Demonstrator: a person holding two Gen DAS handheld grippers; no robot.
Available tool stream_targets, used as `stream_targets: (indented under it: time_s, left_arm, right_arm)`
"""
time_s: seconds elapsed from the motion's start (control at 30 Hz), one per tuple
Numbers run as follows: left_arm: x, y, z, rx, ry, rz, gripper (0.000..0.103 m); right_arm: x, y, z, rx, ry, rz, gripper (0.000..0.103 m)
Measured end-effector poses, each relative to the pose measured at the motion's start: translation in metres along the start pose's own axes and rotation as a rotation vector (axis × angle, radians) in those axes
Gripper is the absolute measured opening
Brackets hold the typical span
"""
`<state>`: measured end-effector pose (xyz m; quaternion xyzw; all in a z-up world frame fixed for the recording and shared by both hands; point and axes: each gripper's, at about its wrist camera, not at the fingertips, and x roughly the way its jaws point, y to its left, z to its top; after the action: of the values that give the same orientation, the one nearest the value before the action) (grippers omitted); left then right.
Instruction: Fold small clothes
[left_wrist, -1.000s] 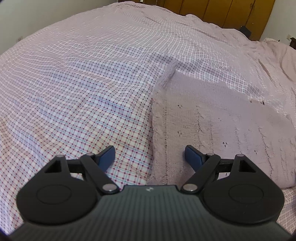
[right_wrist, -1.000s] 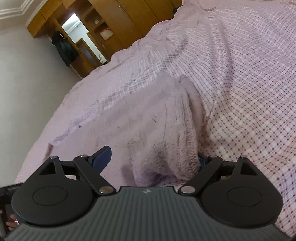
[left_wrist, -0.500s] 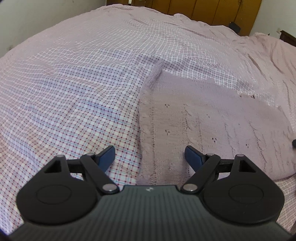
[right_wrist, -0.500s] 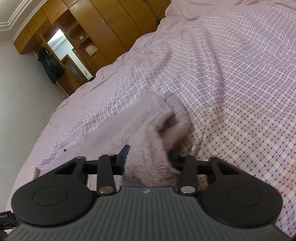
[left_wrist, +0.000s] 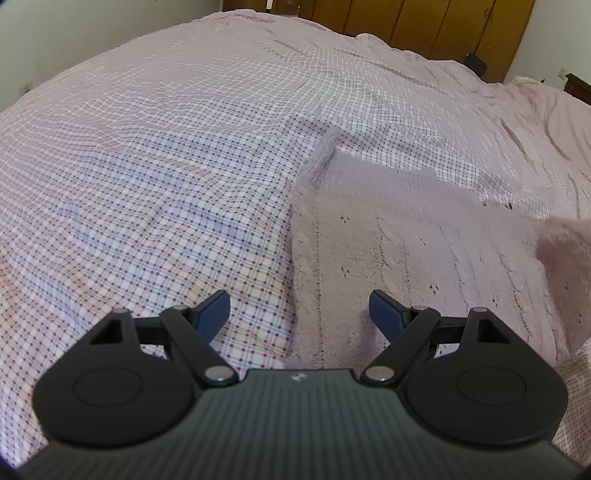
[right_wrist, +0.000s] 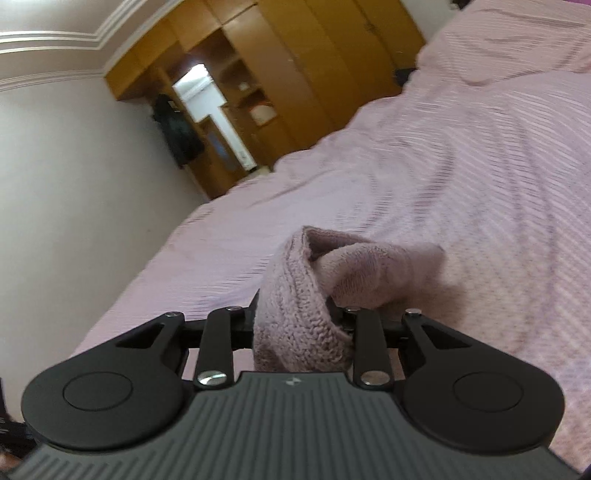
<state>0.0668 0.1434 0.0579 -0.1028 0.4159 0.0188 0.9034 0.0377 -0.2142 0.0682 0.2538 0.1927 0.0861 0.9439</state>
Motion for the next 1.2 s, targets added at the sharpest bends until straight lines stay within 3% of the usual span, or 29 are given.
stream_targets:
  time_s: [0.27,0.37,0.57,0.77,0.9,1.1,1.2]
  left_arm:
    - [-0.007,0.002,0.003,0.003,-0.026,0.000,0.084]
    - [-0.009,0.006,0.004,-0.015,-0.033,-0.004,0.084]
    - [-0.010,0.013,0.006,-0.036,-0.036,0.006,0.084]
    - [-0.010,0.016,0.006,-0.045,-0.038,0.007,0.084]
    - [-0.010,0.014,0.005,-0.052,-0.039,-0.025,0.084]
    - [-0.013,0.001,0.004,-0.035,-0.064,-0.087,0.084]
    - [-0.014,-0.007,0.002,-0.026,-0.079,-0.115,0.084]
  right_arm:
    - [0.011,0.076,-0.007,-0.065,0.017,0.147,0.030]
    - [0.021,0.102,-0.018,-0.100,0.062,0.196,0.030]
    - [0.046,0.137,-0.056,-0.201,0.171,0.211,0.030]
    - [0.070,0.149,-0.097,-0.283,0.302,0.183,0.033]
    - [0.062,0.162,-0.106,-0.334,0.293,0.217,0.056]
    - [0.031,0.150,-0.090,-0.300,0.276,0.280,0.059]
    - [0.009,0.135,-0.078,-0.279,0.238,0.266,0.063]
